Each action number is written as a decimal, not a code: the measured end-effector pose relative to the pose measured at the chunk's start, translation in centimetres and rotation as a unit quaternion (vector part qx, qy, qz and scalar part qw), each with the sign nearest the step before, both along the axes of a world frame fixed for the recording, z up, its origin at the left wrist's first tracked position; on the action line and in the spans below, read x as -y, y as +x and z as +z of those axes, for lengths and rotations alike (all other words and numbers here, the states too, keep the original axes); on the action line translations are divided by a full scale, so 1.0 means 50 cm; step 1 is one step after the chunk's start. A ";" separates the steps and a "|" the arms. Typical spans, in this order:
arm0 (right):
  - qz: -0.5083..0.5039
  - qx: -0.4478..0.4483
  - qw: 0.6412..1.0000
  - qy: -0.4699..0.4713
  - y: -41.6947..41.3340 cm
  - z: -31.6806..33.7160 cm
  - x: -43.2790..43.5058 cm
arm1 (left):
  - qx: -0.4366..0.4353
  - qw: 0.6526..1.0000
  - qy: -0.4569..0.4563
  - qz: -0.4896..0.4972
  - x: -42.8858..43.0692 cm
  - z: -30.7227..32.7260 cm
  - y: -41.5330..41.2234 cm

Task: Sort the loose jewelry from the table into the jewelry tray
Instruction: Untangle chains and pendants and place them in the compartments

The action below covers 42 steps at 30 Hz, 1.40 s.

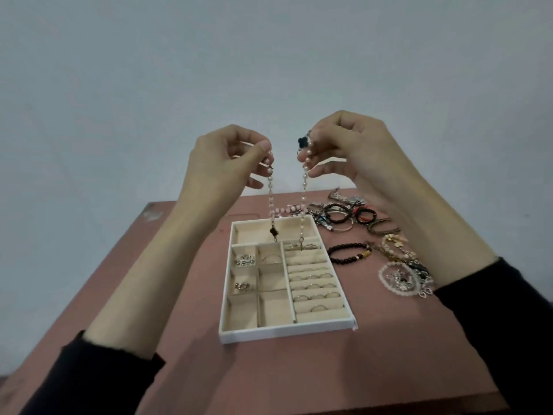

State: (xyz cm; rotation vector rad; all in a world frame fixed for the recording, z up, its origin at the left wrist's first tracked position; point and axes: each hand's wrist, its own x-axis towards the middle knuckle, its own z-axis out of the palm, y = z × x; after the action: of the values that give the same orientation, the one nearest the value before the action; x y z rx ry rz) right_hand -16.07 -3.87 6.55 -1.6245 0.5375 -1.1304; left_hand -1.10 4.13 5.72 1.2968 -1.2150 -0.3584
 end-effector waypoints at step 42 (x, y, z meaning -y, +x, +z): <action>-0.025 -0.412 0.859 -0.303 0.079 -0.222 -0.043 | -0.025 0.998 0.054 0.001 -0.046 -0.078 0.060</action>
State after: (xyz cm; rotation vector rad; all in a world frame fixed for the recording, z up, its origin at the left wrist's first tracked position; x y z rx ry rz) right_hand -12.14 -1.70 -4.57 -2.6845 0.8121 -0.5969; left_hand 1.92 6.41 1.84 1.3747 -1.1645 -0.4576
